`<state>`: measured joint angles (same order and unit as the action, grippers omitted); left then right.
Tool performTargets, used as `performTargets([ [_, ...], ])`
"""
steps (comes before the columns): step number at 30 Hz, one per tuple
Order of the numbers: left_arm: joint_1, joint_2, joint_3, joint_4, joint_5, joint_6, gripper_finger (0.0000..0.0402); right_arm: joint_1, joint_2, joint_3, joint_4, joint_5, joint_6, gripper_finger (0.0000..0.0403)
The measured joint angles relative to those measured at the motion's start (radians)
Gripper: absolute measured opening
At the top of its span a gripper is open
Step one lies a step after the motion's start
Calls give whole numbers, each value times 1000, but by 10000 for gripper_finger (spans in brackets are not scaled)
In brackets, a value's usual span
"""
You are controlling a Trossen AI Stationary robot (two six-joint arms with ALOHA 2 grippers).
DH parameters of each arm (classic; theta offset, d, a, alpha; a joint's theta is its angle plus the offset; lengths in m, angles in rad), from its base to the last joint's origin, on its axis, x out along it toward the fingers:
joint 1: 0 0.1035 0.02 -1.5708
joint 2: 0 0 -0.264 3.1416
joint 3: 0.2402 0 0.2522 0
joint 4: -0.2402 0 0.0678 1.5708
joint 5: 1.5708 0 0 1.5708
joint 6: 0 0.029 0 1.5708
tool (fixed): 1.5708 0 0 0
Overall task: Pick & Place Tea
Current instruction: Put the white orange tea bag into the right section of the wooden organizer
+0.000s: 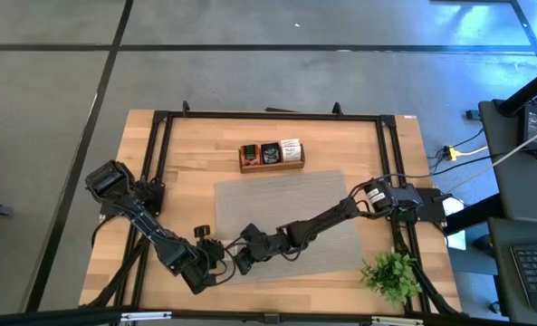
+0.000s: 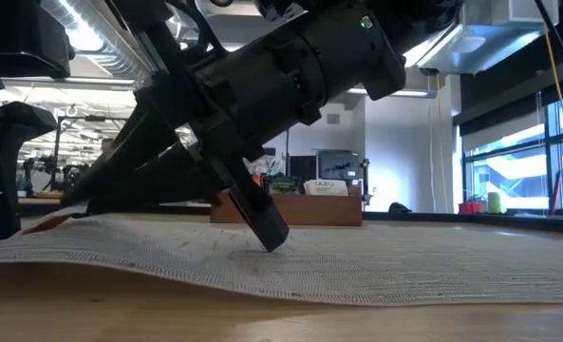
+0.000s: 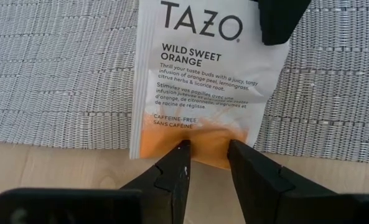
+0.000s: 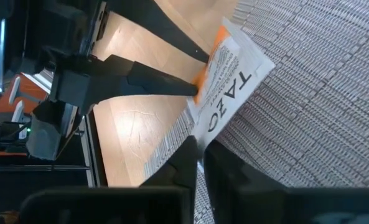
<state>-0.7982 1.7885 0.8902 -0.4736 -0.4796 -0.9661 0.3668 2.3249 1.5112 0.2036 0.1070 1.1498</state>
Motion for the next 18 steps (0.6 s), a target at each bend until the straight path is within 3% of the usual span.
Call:
performTargets([
  [4, 0, 0, 1, 0, 10, 8, 110, 0, 0, -1, 13, -5, -24, 6],
  [13, -25, -65, -5, -16, 65, 46, 110, -1, -46, -7, -36, -25, -106, 4],
  [18, -48, -127, -3, -9, 42, 49, 110, -3, -115, -4, -117, -43, -206, 3],
])
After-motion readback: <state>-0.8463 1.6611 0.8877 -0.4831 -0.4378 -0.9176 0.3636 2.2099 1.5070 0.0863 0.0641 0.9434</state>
